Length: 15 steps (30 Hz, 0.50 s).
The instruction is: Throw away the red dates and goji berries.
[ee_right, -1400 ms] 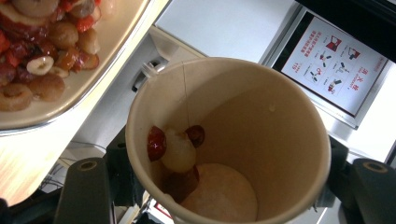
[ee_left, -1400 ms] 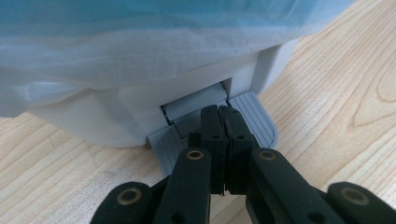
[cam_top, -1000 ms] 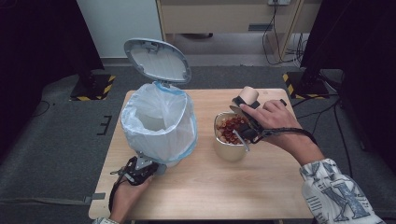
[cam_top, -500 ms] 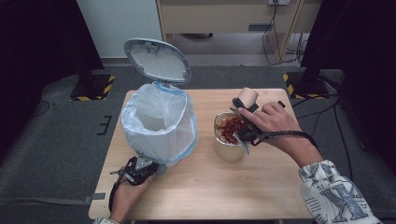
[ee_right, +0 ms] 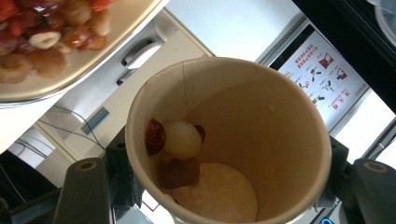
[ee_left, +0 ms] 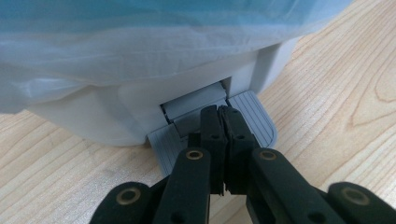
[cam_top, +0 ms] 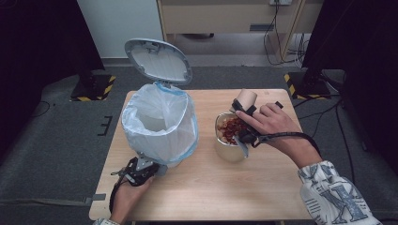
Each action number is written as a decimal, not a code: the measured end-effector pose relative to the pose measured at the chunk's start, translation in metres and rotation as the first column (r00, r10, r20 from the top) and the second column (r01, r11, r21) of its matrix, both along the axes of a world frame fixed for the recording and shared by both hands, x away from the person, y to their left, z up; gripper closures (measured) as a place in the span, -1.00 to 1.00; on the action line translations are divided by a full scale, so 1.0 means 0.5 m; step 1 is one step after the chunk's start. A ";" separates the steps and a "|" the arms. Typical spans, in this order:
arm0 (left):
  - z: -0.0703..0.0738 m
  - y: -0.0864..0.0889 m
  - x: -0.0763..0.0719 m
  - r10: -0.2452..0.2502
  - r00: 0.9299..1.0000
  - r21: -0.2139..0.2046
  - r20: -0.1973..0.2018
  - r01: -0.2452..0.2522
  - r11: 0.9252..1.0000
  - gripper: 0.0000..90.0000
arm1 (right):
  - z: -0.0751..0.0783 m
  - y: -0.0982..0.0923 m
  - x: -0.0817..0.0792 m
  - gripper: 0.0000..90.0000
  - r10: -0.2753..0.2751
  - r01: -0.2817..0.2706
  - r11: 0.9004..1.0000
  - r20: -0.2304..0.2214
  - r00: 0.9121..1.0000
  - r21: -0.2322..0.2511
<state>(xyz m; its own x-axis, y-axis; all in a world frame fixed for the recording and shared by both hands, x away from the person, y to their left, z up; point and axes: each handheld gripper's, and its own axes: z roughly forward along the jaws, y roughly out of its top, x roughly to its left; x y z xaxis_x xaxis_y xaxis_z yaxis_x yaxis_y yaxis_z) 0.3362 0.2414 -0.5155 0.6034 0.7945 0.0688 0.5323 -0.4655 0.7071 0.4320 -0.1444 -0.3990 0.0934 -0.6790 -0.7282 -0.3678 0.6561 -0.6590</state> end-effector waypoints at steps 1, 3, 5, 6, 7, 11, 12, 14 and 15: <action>0.000 0.000 0.000 0.000 1.000 0.001 0.000 0.000 1.000 0.95 | 0.002 0.003 0.001 -0.31 0.008 -0.008 1.000 0.013 1.000 -0.019; 0.000 0.000 0.000 0.000 1.000 0.000 0.000 0.000 1.000 0.95 | 0.003 0.003 0.002 -0.31 0.004 -0.004 0.999 0.016 1.000 -0.035; 0.000 0.000 0.000 -0.001 1.000 0.000 0.000 0.001 1.000 0.95 | 0.004 0.003 0.001 -0.31 0.014 -0.013 0.998 0.028 1.000 -0.066; 0.000 0.000 0.000 -0.001 1.000 0.000 0.000 0.001 1.000 0.95 | 0.003 0.003 0.001 -0.31 0.012 -0.010 0.998 0.027 1.000 -0.060; 0.000 0.000 0.000 -0.001 1.000 0.000 0.000 0.001 1.000 0.95 | 0.002 0.001 0.003 -0.31 0.007 -0.004 0.998 0.035 0.999 -0.068; 0.000 0.000 0.000 -0.001 1.000 0.000 0.000 0.001 1.000 0.95 | 0.004 -0.002 0.007 -0.31 -0.011 0.012 0.999 0.015 1.000 -0.050; 0.000 0.000 0.000 -0.001 1.000 0.000 0.000 0.001 1.000 0.95 | 0.005 -0.002 0.007 -0.31 -0.014 0.014 0.999 0.006 1.000 -0.031; 0.000 0.000 0.000 -0.001 1.000 0.000 -0.001 0.001 1.000 0.95 | 0.010 -0.002 0.006 -0.31 -0.018 0.018 1.000 -0.003 1.000 0.004; 0.000 0.000 0.000 -0.001 1.000 0.000 0.000 0.001 1.000 0.95 | 0.010 -0.002 0.006 -0.31 -0.018 0.018 1.000 -0.003 1.000 0.004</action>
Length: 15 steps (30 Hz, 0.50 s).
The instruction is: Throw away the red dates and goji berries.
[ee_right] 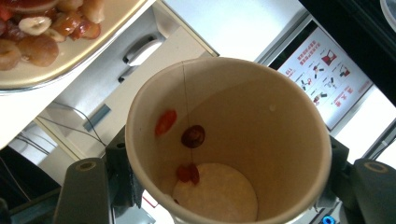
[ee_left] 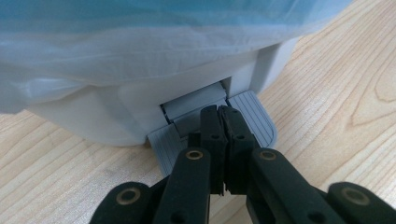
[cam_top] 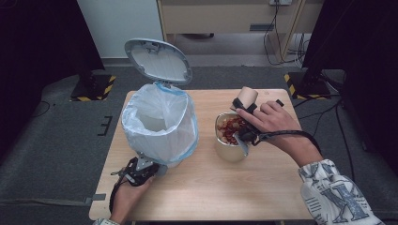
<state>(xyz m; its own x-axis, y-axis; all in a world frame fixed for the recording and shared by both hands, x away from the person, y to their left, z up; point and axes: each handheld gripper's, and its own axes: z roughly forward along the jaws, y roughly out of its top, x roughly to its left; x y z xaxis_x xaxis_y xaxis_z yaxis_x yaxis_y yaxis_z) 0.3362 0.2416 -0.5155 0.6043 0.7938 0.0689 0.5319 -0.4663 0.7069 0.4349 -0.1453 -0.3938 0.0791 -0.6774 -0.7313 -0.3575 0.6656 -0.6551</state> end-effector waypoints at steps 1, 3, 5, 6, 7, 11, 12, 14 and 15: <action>0.000 0.000 0.000 0.000 1.000 0.000 0.000 0.000 1.000 0.95 | 0.002 0.000 0.000 -0.31 0.003 -0.003 1.000 -0.009 1.000 0.025; 0.000 0.000 0.000 0.000 1.000 0.000 0.000 0.000 1.000 0.95 | 0.006 0.000 0.000 -0.31 0.001 -0.001 0.999 -0.018 1.000 0.042; 0.000 0.000 0.000 0.001 1.000 0.000 0.000 -0.001 1.000 0.95 | 0.010 0.000 0.000 -0.31 0.000 0.003 0.997 -0.043 0.999 0.080; 0.000 0.000 0.000 0.000 1.000 -0.001 0.000 0.000 1.000 0.95 | 0.010 0.000 0.000 -0.31 0.000 0.003 0.997 -0.043 0.999 0.080; 0.000 0.000 0.000 0.001 1.000 -0.001 -0.001 -0.001 1.000 0.95 | 0.016 0.002 0.001 -0.32 0.003 0.005 0.993 -0.070 0.998 0.115; 0.000 0.001 0.000 -0.001 1.000 0.000 -0.002 0.001 1.000 0.95 | 0.023 -0.003 0.005 -0.32 -0.007 0.039 0.972 -0.139 0.990 0.231; 0.000 0.001 0.000 -0.001 1.000 0.000 -0.002 0.001 1.000 0.95 | 0.023 -0.003 0.005 -0.32 -0.007 0.039 0.972 -0.139 0.990 0.231; 0.000 0.001 0.000 -0.001 1.000 -0.001 -0.002 0.001 1.000 0.95 | 0.030 -0.005 0.007 -0.32 -0.002 0.053 0.955 -0.171 0.985 0.293; 0.000 0.001 0.000 -0.001 1.000 0.001 -0.002 0.001 1.000 0.95 | 0.035 -0.008 0.010 -0.32 -0.001 0.065 0.941 -0.191 0.982 0.331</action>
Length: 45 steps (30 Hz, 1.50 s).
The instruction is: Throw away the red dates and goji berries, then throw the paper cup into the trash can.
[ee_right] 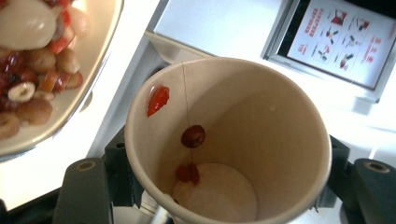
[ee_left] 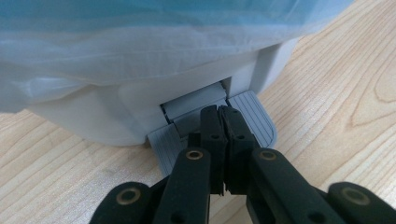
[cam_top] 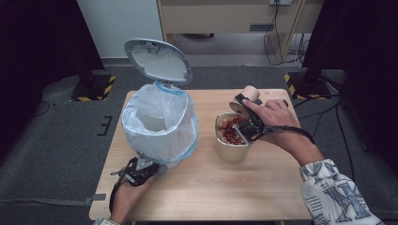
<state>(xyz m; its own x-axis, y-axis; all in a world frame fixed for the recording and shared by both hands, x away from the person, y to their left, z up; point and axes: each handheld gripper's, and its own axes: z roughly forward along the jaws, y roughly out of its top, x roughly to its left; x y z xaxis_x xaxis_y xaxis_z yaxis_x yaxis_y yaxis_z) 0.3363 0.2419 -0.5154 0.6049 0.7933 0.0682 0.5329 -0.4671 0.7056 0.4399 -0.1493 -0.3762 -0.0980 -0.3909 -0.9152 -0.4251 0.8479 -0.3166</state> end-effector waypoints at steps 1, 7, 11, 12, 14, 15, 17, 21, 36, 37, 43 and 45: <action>0.000 0.000 0.000 0.000 1.000 0.000 0.000 0.000 1.000 0.95 | 0.000 0.000 0.000 -0.32 0.000 0.000 1.000 0.000 1.000 0.000; 0.000 0.000 0.000 0.001 1.000 -0.003 0.000 -0.001 1.000 0.95 | 0.017 -0.001 0.003 -0.32 -0.008 0.013 0.996 -0.051 0.999 0.089; 0.000 0.000 0.000 0.001 1.000 -0.003 0.001 -0.001 1.000 0.95 | 0.028 0.001 0.003 -0.32 -0.001 0.015 0.987 -0.088 0.996 0.157; 0.000 0.000 0.000 0.001 1.000 -0.003 0.000 -0.001 1.000 0.95 | 0.033 0.003 0.005 -0.32 0.004 0.014 0.984 -0.099 0.995 0.179; 0.000 0.000 0.000 0.001 1.000 -0.003 0.001 -0.001 1.000 0.95 | 0.035 0.003 0.006 -0.32 0.006 0.015 0.981 -0.108 0.994 0.194; 0.000 0.000 0.000 0.001 1.000 -0.003 0.001 -0.001 1.000 0.95 | 0.037 0.004 0.007 -0.32 0.008 0.017 0.978 -0.114 0.993 0.209; 0.000 0.000 0.000 -0.001 1.000 -0.002 0.000 0.001 1.000 0.95 | 0.040 0.003 0.010 -0.32 0.010 0.022 0.971 -0.131 0.991 0.239; 0.000 0.000 0.000 0.001 1.000 -0.006 0.000 -0.001 1.000 0.95 | 0.045 0.002 0.013 -0.32 0.013 0.028 0.962 -0.149 0.989 0.271; 0.000 0.000 0.000 0.001 1.000 -0.003 0.001 -0.001 1.000 0.95 | 0.083 0.017 0.018 -0.32 0.094 0.070 0.863 -0.296 0.950 0.500; 0.000 0.000 0.000 0.001 1.000 -0.003 0.001 -0.001 1.000 0.95 | 0.083 0.017 0.018 -0.32 0.094 0.070 0.863 -0.296 0.950 0.500; 0.000 0.000 0.000 0.001 1.000 -0.004 0.000 -0.001 1.000 0.95 | 0.108 0.032 0.021 -0.33 0.144 0.093 0.812 -0.352 0.925 0.576; 0.000 0.000 0.000 0.001 1.000 -0.004 0.001 -0.001 1.000 0.95 | 0.115 0.040 0.022 -0.32 0.157 0.092 0.806 -0.361 0.919 0.585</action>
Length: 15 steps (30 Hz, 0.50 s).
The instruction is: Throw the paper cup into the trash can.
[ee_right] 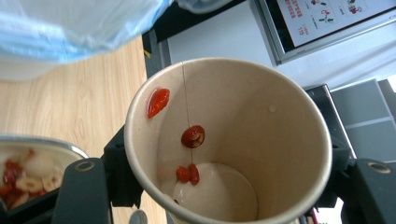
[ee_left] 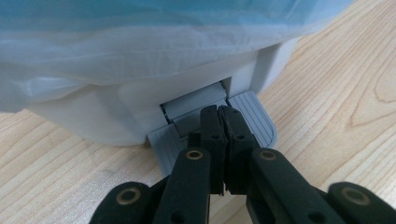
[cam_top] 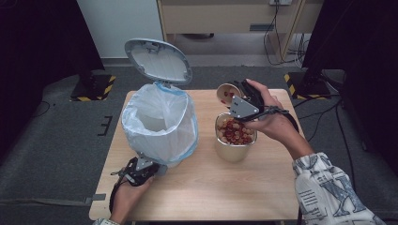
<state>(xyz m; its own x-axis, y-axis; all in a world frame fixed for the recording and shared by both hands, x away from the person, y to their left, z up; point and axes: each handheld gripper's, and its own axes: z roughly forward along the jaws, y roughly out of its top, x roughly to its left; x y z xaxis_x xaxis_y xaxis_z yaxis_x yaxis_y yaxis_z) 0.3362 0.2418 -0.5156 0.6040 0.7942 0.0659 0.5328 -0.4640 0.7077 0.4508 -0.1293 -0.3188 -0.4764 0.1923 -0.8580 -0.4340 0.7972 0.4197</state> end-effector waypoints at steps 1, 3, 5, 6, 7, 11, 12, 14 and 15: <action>0.000 0.000 0.000 0.000 1.000 -0.001 0.000 0.000 1.000 0.95 | 0.007 0.011 -0.002 -0.32 0.007 -0.007 1.000 -0.005 1.000 0.010; 0.000 0.000 0.000 0.000 1.000 0.000 0.000 0.000 1.000 0.95 | 0.014 0.023 -0.004 -0.32 0.018 -0.018 1.000 -0.013 1.000 0.022; 0.000 0.000 0.000 0.000 1.000 -0.001 0.000 0.000 1.000 0.95 | 0.020 0.036 -0.006 -0.32 0.030 -0.029 0.999 -0.021 0.999 0.028; 0.000 0.000 0.000 0.000 1.000 -0.001 0.000 0.000 1.000 0.95 | 0.020 0.036 -0.006 -0.32 0.030 -0.029 0.999 -0.021 0.999 0.028; 0.000 0.000 0.000 0.000 1.000 -0.002 -0.001 0.000 1.000 0.95 | 0.028 0.048 -0.008 -0.32 0.038 -0.037 0.999 -0.027 0.999 0.037; 0.000 0.000 0.000 0.002 1.000 -0.006 0.000 -0.002 1.000 0.95 | 0.042 0.072 -0.009 -0.32 0.059 -0.056 0.996 -0.045 0.997 0.066; 0.000 0.000 0.000 0.002 1.000 -0.006 0.000 -0.002 1.000 0.95 | 0.042 0.072 -0.009 -0.32 0.059 -0.056 0.996 -0.045 0.997 0.066; 0.000 0.000 0.000 0.002 1.000 -0.006 0.000 -0.002 1.000 0.95 | 0.050 0.088 -0.010 -0.32 0.071 -0.067 0.995 -0.047 0.996 0.077; 0.000 0.000 0.000 0.000 1.000 -0.004 0.002 0.000 1.000 0.95 | 0.051 0.092 -0.011 -0.32 0.077 -0.072 0.994 -0.054 0.996 0.086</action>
